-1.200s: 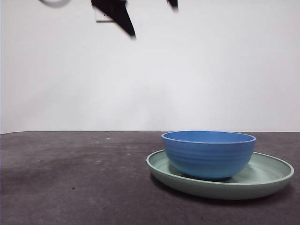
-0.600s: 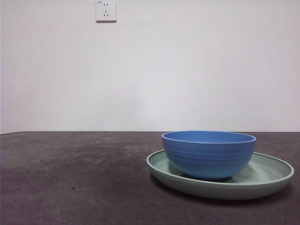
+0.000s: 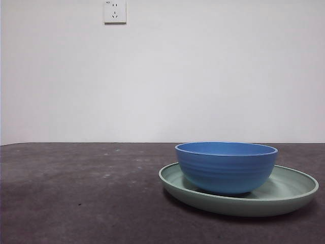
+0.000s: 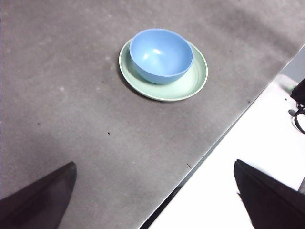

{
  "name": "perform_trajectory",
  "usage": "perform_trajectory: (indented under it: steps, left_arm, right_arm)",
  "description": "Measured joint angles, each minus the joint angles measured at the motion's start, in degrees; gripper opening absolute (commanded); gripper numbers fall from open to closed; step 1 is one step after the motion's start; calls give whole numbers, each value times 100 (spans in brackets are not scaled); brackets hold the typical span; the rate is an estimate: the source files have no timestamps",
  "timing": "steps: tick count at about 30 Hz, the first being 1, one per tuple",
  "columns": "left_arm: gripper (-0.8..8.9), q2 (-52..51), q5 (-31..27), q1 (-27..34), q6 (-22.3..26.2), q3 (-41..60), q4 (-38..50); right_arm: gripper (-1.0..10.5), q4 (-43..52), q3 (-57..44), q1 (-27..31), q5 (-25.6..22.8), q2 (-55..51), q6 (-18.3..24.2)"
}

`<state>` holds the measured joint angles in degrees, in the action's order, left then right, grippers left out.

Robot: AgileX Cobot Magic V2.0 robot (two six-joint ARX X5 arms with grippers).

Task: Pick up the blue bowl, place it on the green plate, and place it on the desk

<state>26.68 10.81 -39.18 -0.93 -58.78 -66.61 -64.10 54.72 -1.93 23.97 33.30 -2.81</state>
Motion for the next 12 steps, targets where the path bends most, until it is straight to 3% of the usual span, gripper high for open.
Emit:
perform_trajectory:
  steps: [6, 12]
  left_arm:
    - [530, -188, 0, 0, 0, 11, -4]
    - [531, -188, 0, 0, 0, 11, 0]
  right_arm:
    - [546, -511, 0, 0, 48, 131, -42]
    - [546, -531, 0, 0, 175, 1185, -48]
